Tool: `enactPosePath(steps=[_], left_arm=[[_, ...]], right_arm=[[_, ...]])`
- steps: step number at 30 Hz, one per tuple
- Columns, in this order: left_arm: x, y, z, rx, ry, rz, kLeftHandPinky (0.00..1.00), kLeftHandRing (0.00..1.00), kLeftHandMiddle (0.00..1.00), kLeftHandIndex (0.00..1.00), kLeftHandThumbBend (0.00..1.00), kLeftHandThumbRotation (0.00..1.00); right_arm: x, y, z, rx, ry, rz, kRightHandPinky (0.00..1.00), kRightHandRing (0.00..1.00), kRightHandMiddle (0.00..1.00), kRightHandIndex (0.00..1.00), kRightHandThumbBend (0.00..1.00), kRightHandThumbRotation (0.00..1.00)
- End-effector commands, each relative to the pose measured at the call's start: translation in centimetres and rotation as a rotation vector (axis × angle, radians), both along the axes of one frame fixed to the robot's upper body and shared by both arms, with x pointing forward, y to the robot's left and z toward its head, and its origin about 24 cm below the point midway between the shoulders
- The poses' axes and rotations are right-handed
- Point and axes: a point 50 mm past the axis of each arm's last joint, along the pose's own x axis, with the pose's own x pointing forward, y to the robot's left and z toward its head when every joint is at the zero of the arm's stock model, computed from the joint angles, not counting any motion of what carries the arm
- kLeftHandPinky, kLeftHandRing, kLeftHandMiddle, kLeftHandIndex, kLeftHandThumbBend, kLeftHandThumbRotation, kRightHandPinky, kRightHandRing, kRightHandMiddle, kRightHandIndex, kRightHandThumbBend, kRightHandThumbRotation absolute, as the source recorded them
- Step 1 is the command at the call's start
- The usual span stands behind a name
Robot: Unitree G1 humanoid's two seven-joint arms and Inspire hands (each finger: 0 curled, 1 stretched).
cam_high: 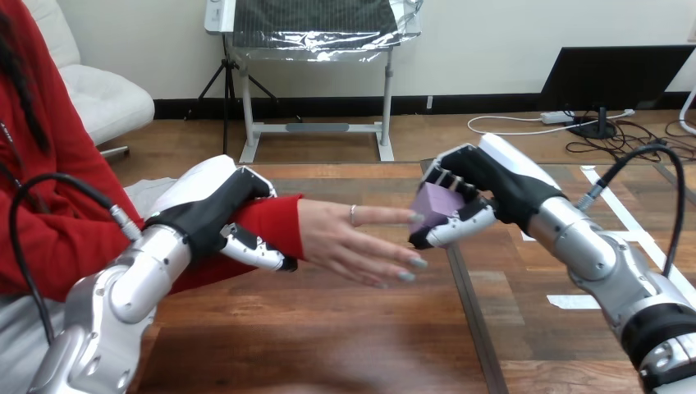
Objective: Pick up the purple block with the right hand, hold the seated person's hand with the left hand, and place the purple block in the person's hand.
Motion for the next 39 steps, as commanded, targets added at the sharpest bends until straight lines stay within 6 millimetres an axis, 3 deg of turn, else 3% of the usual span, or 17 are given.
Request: enactPosePath(steps=[1, 39], left_arm=[[2.6, -4.8, 7.5, -0.082, -0.321, -0.158, 0.21, 0.27, 0.34, 0.36, 0.72, 0.0], [3.8, -6.9, 7.6, -0.136, -0.307, -0.184, 0.21, 0.27, 0.35, 0.36, 0.73, 0.0]], right_arm=[[1.2, 2.7, 4.6, 0.119, -0.187, 0.077, 0.37, 0.38, 0.44, 0.46, 0.76, 0.0], [0.2, 7.3, 6.0, 0.203, -0.24, 0.254, 0.33, 0.36, 0.42, 0.45, 0.76, 0.0]])
